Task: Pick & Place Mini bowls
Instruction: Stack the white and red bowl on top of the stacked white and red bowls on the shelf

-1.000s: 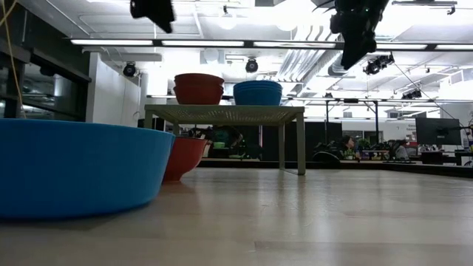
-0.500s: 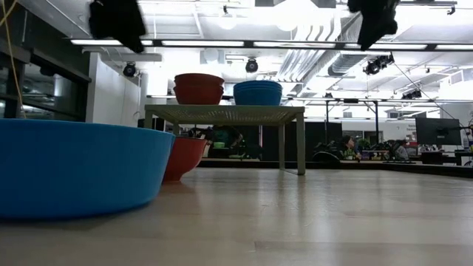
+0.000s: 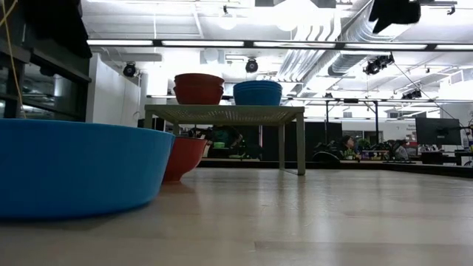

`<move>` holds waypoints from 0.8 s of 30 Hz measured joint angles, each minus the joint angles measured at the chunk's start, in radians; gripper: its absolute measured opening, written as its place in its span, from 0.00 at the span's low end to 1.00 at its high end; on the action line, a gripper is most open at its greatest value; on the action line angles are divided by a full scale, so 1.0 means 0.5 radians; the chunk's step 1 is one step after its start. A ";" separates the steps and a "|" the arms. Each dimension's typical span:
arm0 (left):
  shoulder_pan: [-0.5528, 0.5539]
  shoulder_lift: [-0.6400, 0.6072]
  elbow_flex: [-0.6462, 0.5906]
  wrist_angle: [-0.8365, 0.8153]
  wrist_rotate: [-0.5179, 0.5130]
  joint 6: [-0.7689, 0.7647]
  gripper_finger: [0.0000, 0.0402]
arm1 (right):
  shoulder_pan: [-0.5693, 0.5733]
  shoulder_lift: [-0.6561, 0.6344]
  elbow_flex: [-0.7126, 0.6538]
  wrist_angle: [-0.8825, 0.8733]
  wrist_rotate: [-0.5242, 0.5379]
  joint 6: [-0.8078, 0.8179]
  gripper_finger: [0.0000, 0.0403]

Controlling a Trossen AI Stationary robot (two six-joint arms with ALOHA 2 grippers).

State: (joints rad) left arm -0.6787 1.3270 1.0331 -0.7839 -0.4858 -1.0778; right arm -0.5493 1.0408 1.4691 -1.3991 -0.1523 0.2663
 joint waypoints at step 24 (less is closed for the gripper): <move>-0.188 -0.036 -0.287 -0.006 -0.311 -0.293 0.38 | 1.239 0.220 -1.493 2.219 0.247 1.070 0.39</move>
State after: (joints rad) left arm -0.7725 1.3090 0.8895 -0.7867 -0.6412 -1.2243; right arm 0.0700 1.1508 0.7227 -0.2896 -0.0288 0.8015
